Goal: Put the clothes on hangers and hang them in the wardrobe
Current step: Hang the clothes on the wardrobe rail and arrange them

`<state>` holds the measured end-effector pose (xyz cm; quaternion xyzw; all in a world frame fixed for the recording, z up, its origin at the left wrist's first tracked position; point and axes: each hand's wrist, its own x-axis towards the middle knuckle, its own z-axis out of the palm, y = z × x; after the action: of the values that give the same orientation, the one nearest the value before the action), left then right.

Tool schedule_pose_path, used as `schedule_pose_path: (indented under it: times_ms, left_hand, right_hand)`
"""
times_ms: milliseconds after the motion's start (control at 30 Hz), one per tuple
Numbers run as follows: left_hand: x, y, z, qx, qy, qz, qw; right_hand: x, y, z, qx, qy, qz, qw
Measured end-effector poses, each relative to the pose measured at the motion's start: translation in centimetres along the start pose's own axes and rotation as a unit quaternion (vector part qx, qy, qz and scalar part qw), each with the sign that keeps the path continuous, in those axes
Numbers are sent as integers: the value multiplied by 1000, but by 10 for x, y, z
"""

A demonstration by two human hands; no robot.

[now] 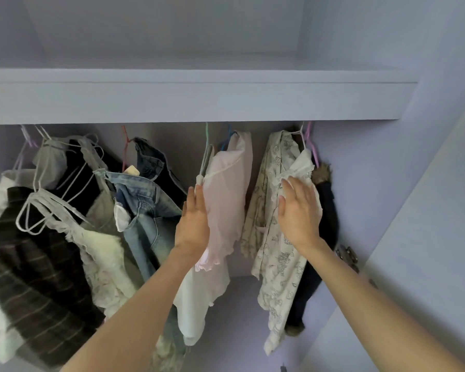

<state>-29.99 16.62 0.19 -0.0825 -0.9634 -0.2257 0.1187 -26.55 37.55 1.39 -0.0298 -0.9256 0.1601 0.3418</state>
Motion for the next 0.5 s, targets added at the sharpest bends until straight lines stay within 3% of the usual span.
schedule_pose_path:
  times_ms: [67, 167, 300, 500]
  left_hand:
    - [-3, -4, 1, -50, -20, 29, 998]
    - [-6, -10, -1, -132, -15, 24, 991]
    - [-13, -7, -6, -147, -27, 5, 989]
    - [-17, -8, -8, -141, -14, 2, 990]
  right_hand:
    - [5, -26, 2, 138, -129, 53, 981]
    - [30, -68, 12, 292, -289, 176, 894]
    - [53, -111, 29, 404, -297, 233, 833]
    - [47, -124, 50, 366, -295, 161, 868]
